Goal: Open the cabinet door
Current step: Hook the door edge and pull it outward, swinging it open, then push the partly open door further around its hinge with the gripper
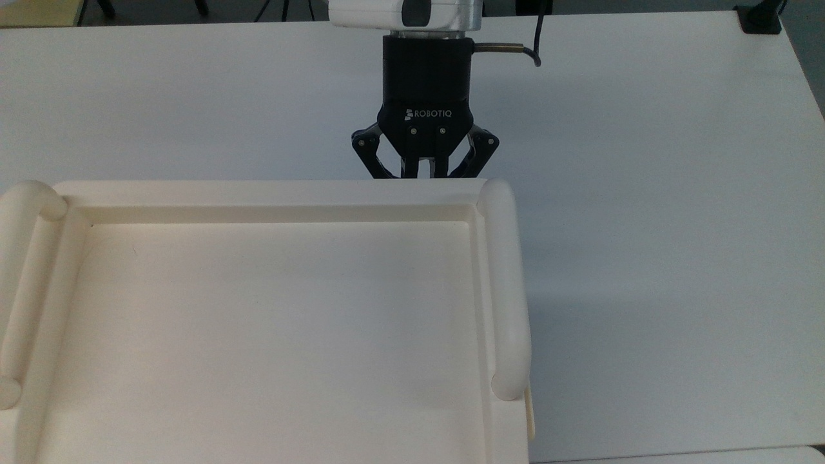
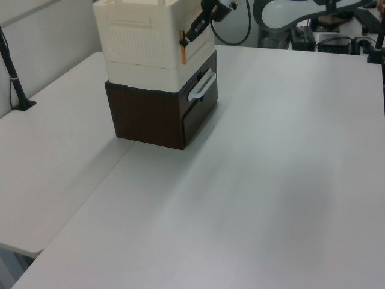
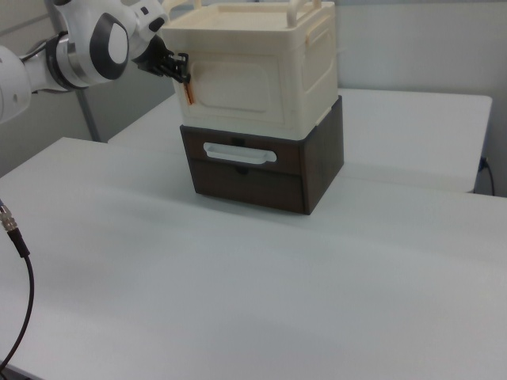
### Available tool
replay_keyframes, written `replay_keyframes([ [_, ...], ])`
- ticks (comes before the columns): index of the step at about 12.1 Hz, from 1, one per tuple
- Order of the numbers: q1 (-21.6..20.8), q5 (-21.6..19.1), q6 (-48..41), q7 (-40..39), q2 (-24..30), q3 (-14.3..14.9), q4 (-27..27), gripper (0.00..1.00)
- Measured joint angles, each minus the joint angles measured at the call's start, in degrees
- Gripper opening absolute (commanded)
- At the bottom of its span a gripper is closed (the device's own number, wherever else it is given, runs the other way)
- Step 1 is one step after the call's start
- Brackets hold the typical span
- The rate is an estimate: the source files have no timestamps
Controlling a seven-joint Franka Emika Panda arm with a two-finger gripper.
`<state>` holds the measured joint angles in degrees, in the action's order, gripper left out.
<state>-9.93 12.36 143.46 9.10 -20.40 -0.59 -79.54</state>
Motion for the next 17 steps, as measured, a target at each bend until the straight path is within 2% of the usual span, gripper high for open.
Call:
replay_keyframes([
  [3,0.0,0.0,-1.2,0.4,0.1,0.0,0.2,0.18],
  [4,-0.1,0.0,-3.2,0.4,0.4,-0.1,0.5,0.24],
  [5,-0.1,-0.1,-5.8,0.5,0.7,-0.2,0.8,0.44],
  [6,-0.2,-0.1,-9.1,0.5,1.2,-0.4,1.0,0.70],
  [7,-0.1,-0.1,-12.7,0.5,1.7,-0.4,1.0,0.89],
  [8,0.0,-0.2,-17.7,0.5,2.3,-0.3,1.0,1.00],
  [14,0.7,-2.3,-37.3,0.1,8.0,-0.1,1.1,1.00],
  [17,0.7,-3.0,-41.1,-1.2,12.6,0.1,1.2,1.00],
])
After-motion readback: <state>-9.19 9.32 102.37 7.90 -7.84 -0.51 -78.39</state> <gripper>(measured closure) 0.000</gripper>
